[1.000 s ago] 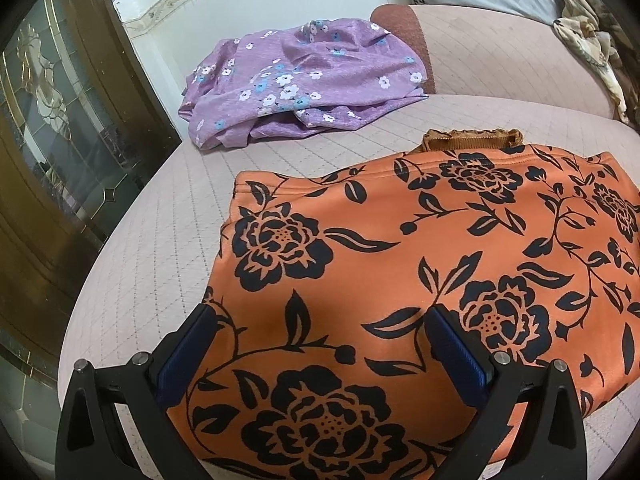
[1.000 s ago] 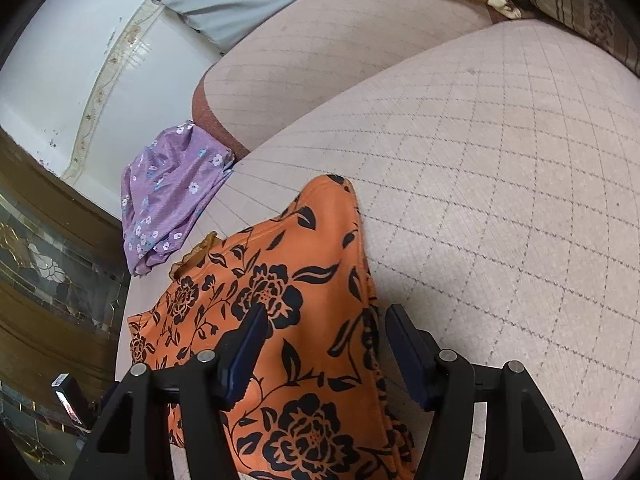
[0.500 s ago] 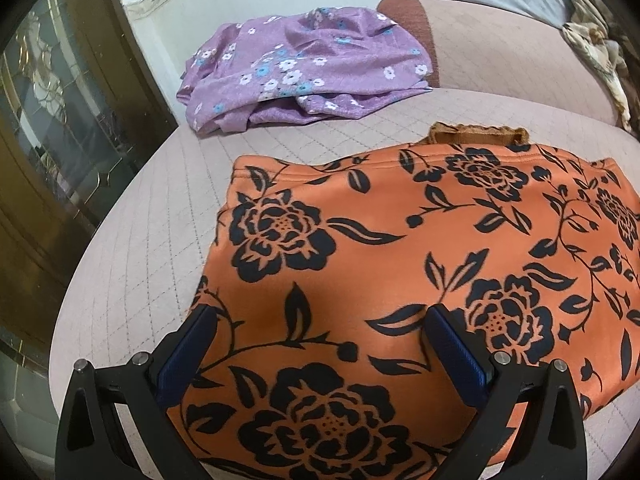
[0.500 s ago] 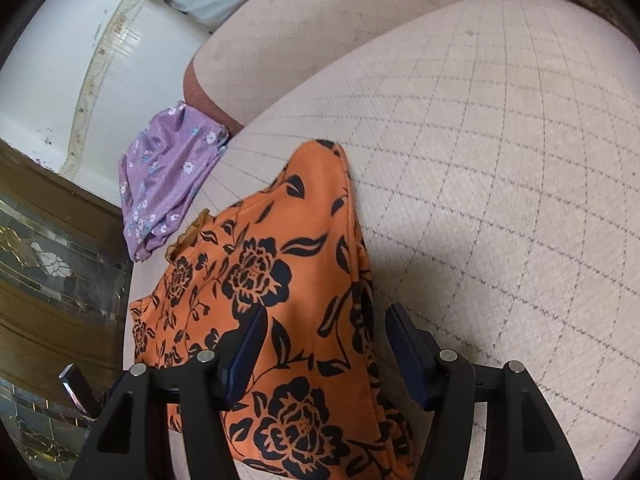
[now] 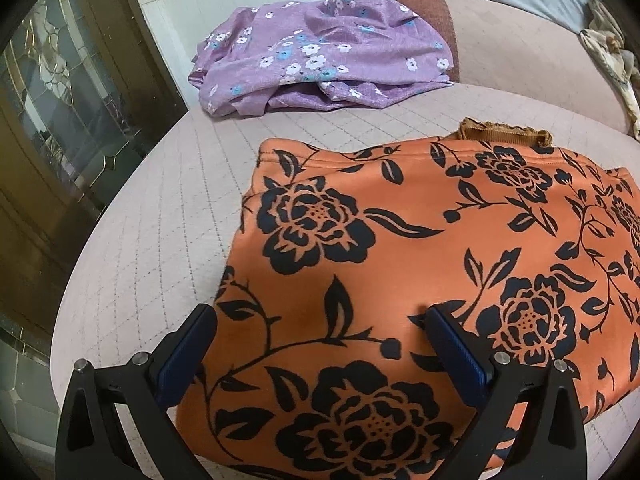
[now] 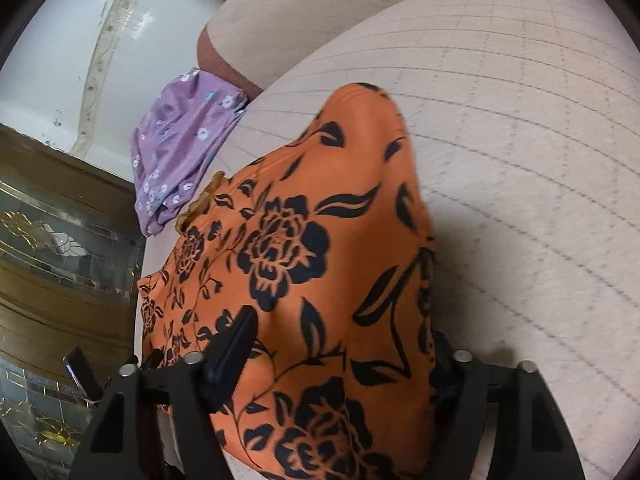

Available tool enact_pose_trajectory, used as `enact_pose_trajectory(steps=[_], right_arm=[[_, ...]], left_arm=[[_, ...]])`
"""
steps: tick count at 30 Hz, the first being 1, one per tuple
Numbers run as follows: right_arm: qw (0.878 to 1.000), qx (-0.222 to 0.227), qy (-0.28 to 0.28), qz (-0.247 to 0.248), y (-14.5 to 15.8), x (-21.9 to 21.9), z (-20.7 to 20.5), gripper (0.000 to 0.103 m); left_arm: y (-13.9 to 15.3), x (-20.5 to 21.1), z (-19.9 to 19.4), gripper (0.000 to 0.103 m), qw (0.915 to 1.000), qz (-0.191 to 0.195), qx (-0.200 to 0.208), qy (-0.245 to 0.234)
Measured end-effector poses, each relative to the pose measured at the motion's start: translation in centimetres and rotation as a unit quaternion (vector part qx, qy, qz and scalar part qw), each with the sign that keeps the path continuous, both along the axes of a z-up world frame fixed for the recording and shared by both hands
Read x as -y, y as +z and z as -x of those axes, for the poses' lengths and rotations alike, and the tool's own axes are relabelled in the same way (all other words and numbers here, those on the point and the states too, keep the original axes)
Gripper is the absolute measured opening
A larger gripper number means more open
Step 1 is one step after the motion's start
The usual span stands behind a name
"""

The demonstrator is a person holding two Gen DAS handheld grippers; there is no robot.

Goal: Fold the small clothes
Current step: 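Grasp the blouse edge with the right gripper and lift it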

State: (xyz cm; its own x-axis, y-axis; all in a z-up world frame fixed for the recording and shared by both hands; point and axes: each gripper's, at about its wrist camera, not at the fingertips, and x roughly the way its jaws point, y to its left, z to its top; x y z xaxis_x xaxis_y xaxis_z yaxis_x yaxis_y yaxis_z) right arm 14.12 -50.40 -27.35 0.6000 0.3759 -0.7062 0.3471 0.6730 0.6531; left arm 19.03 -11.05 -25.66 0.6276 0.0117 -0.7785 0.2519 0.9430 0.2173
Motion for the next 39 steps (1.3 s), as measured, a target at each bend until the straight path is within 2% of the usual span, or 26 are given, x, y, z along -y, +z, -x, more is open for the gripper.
enact_pose_trajectory(steps=[2, 3, 7, 9, 14, 22, 24, 26, 28, 31, 33, 35, 36, 39], right_arm=[[1.000, -0.008, -0.013, 0.000, -0.5, -0.1, -0.2, 0.029], [1.000, -0.009, -0.021, 0.001, -0.6, 0.0, -0.1, 0.024], [0.999, 0.012, -0.036, 0.018, 0.6, -0.3, 0.4, 0.023], [0.998, 0.042, -0.041, 0.019, 2.1, -0.9, 1.1, 0.022], [0.996, 0.083, -0.025, 0.005, 6.4, -4.2, 1.2, 0.021], [0.992, 0.098, 0.029, -0.070, 11.0, -16.4, -4.0, 0.021], [0.992, 0.089, 0.040, -0.080, 11.0, -19.9, -5.7, 0.021], [0.994, 0.060, 0.049, -0.081, 10.0, -24.1, -7.9, 0.021], [0.994, 0.033, 0.052, -0.087, 8.3, -27.3, -9.9, 0.026], [0.991, 0.012, 0.051, -0.122, 5.3, -30.2, -11.5, 0.040], [0.981, 0.024, 0.065, -0.180, 3.5, -31.6, -12.4, 0.069], [0.968, 0.029, 0.092, -0.232, 2.7, -32.7, -12.9, 0.072], [0.969, 0.038, 0.092, -0.227, 3.1, -32.6, -12.7, 0.072], [0.972, 0.102, 0.095, -0.190, 5.8, -30.6, -11.1, 0.072]], left_arm=[[0.1, -0.5, -0.2, 0.103, 1.0000, 0.003, -0.002, 0.005], [0.2, -0.8, -0.4, 0.103, 0.9999, 0.005, -0.003, 0.009], [1.2, -2.7, -1.7, 0.103, 0.9991, 0.014, 0.006, 0.039], [1.7, -3.8, -2.3, 0.103, 0.9982, 0.016, 0.011, 0.056], [2.0, -7.8, -4.3, 0.103, 0.9933, 0.010, 0.006, 0.115], [3.0, -14.7, -5.3, 0.103, 0.9814, 0.040, 0.010, 0.188], [3.2, -16.3, -5.3, 0.103, 0.9785, 0.039, 0.014, 0.202], [3.2, -17.8, -5.4, 0.103, 0.9752, 0.045, 0.013, 0.216], [3.2, -19.3, -5.5, 0.103, 0.9718, 0.060, 0.008, 0.228], [3.2, -20.1, -5.7, 0.103, 0.9684, 0.073, 0.003, 0.238], [3.2, -20.3, -5.6, 0.103, 0.9683, 0.077, 0.002, 0.238], [3.3, -20.2, -5.6, 0.103, 0.9697, 0.076, 0.005, 0.232], [3.4, -20.1, -5.5, 0.103, 0.9702, 0.075, 0.008, 0.230], [3.9, -19.7, -5.3, 0.103, 0.9724, 0.084, 0.017, 0.217]])
